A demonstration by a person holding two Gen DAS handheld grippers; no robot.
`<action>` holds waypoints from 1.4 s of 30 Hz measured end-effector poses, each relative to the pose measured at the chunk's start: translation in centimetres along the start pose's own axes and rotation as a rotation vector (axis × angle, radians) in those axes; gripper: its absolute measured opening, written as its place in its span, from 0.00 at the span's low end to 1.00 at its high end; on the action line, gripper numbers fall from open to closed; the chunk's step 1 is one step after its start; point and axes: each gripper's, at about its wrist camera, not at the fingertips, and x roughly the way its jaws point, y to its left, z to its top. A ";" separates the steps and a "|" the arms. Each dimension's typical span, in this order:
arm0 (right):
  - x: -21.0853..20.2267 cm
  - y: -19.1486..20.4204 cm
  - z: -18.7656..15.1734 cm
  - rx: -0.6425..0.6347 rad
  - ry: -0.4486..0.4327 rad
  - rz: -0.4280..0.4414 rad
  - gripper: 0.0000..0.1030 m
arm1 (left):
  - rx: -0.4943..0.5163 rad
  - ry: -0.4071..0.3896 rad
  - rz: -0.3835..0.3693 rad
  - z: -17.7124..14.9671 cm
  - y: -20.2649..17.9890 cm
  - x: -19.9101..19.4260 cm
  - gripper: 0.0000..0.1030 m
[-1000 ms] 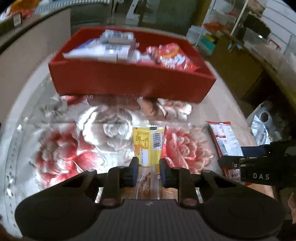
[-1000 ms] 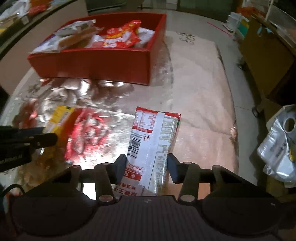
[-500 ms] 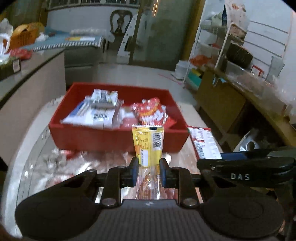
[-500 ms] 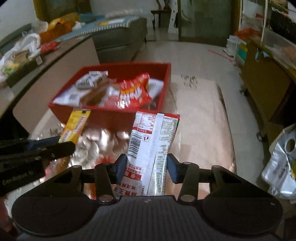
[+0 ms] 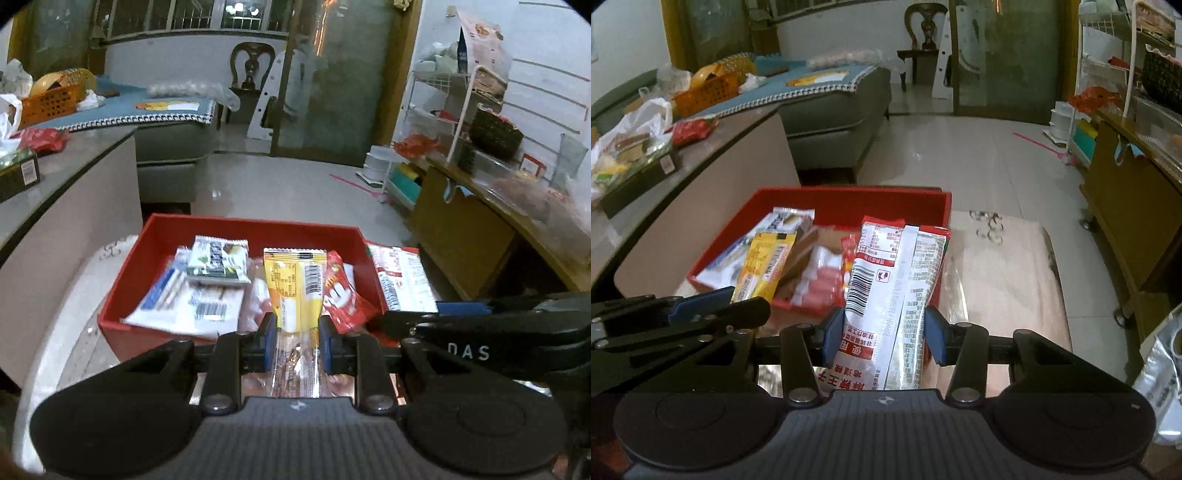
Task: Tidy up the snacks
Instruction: 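Carry the yellow bar to the red box with left tool while right tool carries packet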
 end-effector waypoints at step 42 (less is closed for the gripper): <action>8.0 0.1 3.2 -0.007 0.017 -0.046 0.53 | 0.049 -0.002 0.118 3.2 1.1 8.0 0.19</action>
